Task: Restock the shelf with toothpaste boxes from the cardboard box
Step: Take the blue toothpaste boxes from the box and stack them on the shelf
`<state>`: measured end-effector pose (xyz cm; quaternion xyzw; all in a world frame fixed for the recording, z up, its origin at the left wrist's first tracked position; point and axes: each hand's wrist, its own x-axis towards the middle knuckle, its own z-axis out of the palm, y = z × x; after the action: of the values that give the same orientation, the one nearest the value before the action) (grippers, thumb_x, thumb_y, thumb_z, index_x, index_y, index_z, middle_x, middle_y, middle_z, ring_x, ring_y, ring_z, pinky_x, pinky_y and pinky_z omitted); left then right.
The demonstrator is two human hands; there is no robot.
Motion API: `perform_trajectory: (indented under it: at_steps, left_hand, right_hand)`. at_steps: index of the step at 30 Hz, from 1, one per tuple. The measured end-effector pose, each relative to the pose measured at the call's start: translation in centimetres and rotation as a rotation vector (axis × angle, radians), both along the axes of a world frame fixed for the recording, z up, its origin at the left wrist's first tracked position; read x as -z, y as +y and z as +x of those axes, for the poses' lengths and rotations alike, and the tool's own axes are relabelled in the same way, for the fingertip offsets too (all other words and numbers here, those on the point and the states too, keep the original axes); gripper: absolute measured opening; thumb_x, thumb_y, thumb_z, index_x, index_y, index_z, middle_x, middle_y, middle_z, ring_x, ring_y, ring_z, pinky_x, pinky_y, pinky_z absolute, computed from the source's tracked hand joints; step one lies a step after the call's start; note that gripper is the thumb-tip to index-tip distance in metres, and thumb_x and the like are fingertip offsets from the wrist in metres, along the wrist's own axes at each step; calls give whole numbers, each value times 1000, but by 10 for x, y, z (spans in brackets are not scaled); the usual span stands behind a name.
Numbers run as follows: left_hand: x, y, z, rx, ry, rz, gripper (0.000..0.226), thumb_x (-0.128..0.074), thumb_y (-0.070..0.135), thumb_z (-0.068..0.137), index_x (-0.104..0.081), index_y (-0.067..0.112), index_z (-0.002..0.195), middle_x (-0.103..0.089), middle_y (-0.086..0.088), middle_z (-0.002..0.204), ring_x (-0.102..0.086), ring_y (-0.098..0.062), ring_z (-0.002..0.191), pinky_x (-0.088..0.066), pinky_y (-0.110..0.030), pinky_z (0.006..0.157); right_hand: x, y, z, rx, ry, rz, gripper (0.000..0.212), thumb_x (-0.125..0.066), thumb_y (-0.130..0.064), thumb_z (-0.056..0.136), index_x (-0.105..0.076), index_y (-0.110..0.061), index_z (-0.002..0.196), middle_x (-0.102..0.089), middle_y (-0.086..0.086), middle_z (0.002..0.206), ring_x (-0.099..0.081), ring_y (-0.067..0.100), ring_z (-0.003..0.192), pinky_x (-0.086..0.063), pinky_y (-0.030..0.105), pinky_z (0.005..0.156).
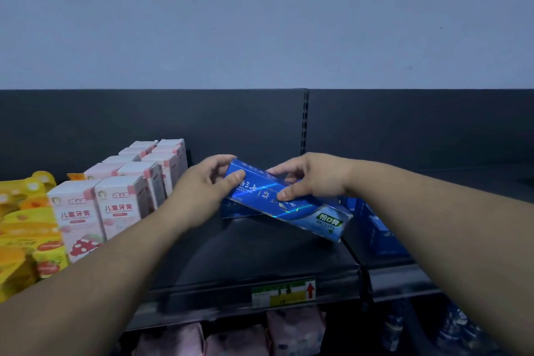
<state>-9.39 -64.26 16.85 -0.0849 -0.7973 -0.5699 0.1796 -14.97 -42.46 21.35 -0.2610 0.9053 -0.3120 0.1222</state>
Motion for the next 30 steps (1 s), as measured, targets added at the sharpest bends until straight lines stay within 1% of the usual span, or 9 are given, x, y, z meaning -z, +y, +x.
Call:
perform_trajectory:
  at_steps: [2,4,8,11,13,16,19,24,30]
  left_hand:
    - [3,-3,-1,5,-22,113,30,-60,16,93,-58,12,123,-71,-3,109,-69,-15,94,-52,-33,89]
    - [7,-6,-2,-28,-47,176,33,-60,18,93,-57,11,125,-71,-4,111,-68,-17,98,-50,-37,95]
    - [19,-10,-5,-106,-83,267,31,-59,19,94,-57,11,124,-70,-4,108,-66,-17,98,-46,-42,102]
    - [30,-9,-3,-134,-128,251,33,-62,23,92,-57,15,124,-69,-2,112,-65,-17,104,-44,-44,104]
    - [37,-7,-2,-173,-128,146,29,-64,26,91,-59,20,118,-68,1,109,-65,-14,100,-47,-39,100]
    - [41,-8,1,-280,-183,-203,22,-67,31,88,-61,23,108,-66,-2,105,-63,-19,95,-49,-36,91]
    - [42,-11,2,-291,-304,-440,30,-67,35,86,-59,24,112,-57,-6,121,-58,-21,107,-44,-36,98]
    - [36,-4,-1,-365,-354,-493,57,-65,26,89,-40,18,140,-40,-13,139,-46,-27,125,-33,-31,106]
    - [33,0,-18,-357,-386,-529,65,-59,19,93,-26,17,149,-40,-14,144,-43,-30,129,-34,-34,106]
  right_hand:
    - [-5,0,0,18,69,12,56,-80,-34,78,-59,-37,130,-68,-11,105,-61,0,100,-42,20,98]
    - [-10,5,-2,44,114,32,60,-80,-37,78,-57,-33,133,-68,-13,96,-63,4,96,-43,20,95]
    - [-14,19,-8,108,184,345,73,-83,-33,75,-50,-33,139,-59,-9,111,-60,13,103,-45,26,96]
    - [-7,20,-9,118,203,528,66,-79,-26,80,-50,-30,139,-55,-6,117,-54,14,99,-40,22,87]
    - [1,19,-11,134,216,557,58,-78,-25,81,-54,-30,134,-59,-3,123,-57,18,101,-46,25,89]
    - [12,19,-18,192,263,516,43,-77,-22,81,-60,-29,121,-63,0,119,-60,19,103,-49,29,89]
    - [18,18,-21,225,278,518,55,-80,-19,78,-55,-28,126,-58,-2,126,-57,21,107,-48,30,92]
    - [23,19,-20,253,341,534,80,-81,-16,77,-39,-26,144,-49,4,137,-48,24,124,-43,32,101]
    - [28,23,-24,301,300,565,76,-56,-5,90,-17,-18,154,-48,9,144,-52,27,123,-48,35,98]
